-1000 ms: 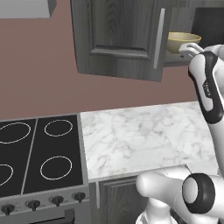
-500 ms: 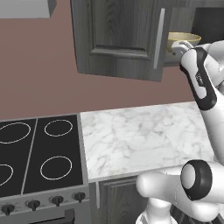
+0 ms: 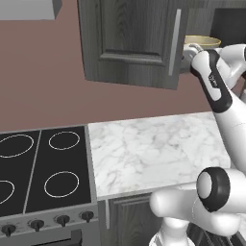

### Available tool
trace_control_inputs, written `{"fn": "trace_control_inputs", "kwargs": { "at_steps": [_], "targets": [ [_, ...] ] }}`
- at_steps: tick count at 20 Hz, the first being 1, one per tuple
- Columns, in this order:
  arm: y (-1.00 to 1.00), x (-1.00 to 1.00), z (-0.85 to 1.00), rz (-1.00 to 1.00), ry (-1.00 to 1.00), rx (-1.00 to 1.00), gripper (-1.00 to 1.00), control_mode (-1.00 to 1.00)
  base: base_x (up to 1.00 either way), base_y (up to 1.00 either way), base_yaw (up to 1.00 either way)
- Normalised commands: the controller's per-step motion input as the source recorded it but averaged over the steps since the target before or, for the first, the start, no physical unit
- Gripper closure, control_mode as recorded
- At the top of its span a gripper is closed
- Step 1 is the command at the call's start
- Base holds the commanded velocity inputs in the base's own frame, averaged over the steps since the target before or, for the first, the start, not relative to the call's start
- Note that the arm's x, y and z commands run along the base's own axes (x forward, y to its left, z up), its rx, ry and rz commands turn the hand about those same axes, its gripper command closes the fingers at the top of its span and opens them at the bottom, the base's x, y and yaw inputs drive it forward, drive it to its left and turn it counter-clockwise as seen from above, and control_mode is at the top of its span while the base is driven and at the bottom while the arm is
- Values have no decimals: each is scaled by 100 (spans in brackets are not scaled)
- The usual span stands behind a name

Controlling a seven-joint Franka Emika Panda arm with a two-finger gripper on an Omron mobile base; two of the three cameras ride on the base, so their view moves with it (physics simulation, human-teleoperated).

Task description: Move the bowls from the cabinet to the plates on the dining table.

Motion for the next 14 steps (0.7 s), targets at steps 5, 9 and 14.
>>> {"fn": "trace_control_inputs", "kwargs": {
  "at_steps": [5,9,14],
  "targets": [
    [18,23,-1,5,0,6,-100,-100,0,0,0],
    [25,6,0,7,0,5,-100,-100,0,0,0],
    [38,-17,-1,15,0,2,-100,-100,0,0,0]
  ]
}}
